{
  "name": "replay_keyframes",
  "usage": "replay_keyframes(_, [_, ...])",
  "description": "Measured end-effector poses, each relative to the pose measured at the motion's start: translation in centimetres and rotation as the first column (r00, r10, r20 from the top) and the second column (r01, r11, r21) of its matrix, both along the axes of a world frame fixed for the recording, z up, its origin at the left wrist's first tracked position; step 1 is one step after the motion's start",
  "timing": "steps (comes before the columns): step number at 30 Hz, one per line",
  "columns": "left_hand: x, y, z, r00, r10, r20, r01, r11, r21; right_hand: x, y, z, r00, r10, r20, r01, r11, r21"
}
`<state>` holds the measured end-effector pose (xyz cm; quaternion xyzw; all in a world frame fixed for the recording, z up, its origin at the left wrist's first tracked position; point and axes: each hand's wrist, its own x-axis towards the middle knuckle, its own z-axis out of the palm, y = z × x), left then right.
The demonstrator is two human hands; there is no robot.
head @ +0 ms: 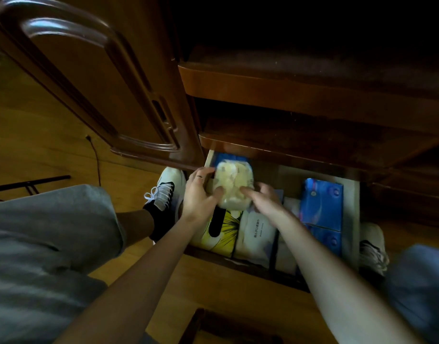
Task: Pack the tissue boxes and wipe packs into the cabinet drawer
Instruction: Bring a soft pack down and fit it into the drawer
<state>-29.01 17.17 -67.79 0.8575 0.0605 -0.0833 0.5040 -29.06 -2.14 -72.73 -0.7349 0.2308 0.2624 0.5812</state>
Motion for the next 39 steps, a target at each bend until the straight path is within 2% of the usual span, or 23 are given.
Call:
replay_keyframes(4, [-0.9, 1.2, -1.0, 0.986, -0.106, 0.125, 0.066, 0.955, 0.29, 1.2, -1.4, -1.1, 0.972, -0.222, -0.081, 0.221, 0.975, -0.021])
replay_keyframes(7, [-1.8, 2.5, -2.0, 0.974, -0.198, 0.108, 0.157, 0.94, 0.303, 3.3, -0.2, -2.0, 0.939, -0.342, -0.027, 0.342, 0.94, -0.025])
replay_keyframes(10, [-2.6, 3.0, -3.0, 0.958, -0.279, 0.059, 0.242, 0.906, 0.348, 6.0, 1.6, -2.7, 0.927, -0.371, 0.054, 0.374, 0.926, -0.046])
replay_keyframes(12, [-2.9, 3.0, -3.3, 0.953, -0.302, 0.03, 0.266, 0.88, 0.392, 7.4, 2.6, -3.0, 0.938, -0.341, 0.058, 0.345, 0.935, -0.078])
replay_keyframes(14, [-3.0, 2.9, -3.5, 0.953, -0.303, 0.01, 0.273, 0.873, 0.404, 8.5, 3.3, -3.5, 0.973, -0.221, 0.072, 0.232, 0.941, -0.248])
replay_keyframes(16, [-3.0, 2.8, -3.8, 0.953, -0.302, 0.009, 0.273, 0.875, 0.399, 8.8, 3.8, -4.1, 0.995, -0.093, 0.046, 0.104, 0.905, -0.413])
replay_keyframes(18, [-2.8, 2.9, -4.1, 0.955, -0.298, 0.002, 0.273, 0.879, 0.391, 8.8, 4.1, -4.6, 0.999, -0.036, -0.001, 0.032, 0.881, -0.471])
replay_keyframes(21, [-2.4, 3.2, -4.4, 0.956, -0.293, -0.009, 0.274, 0.883, 0.382, 8.7, 4.2, -5.2, 0.998, -0.061, 0.005, 0.057, 0.882, -0.468])
replay_keyframes(25, [-2.4, 3.1, -4.4, 0.959, -0.284, 0.008, 0.264, 0.902, 0.342, 8.0, 4.0, -4.8, 0.988, -0.128, 0.082, 0.149, 0.92, -0.363])
replay_keyframes(28, [-2.5, 3.1, -4.4, 0.96, -0.28, 0.009, 0.258, 0.898, 0.356, 7.3, 4.2, -3.9, 0.994, -0.057, 0.094, 0.088, 0.923, -0.375])
replay_keyframes(32, [-2.3, 2.0, -3.8, 0.96, -0.279, 0.024, 0.245, 0.879, 0.41, 6.4, 3.9, -2.3, 0.99, -0.081, 0.115, 0.122, 0.901, -0.416])
replay_keyframes(37, [-1.9, 1.6, -0.4, 0.963, -0.268, 0.018, 0.239, 0.884, 0.402, 2.8, 1.3, 1.6, 0.988, 0.131, 0.081, -0.089, 0.915, -0.393])
replay_keyframes(39, [-1.6, 0.6, 2.2, 0.962, -0.267, 0.06, 0.224, 0.894, 0.389, 1.1, -0.6, 4.4, 0.981, 0.167, 0.1, -0.125, 0.934, -0.336])
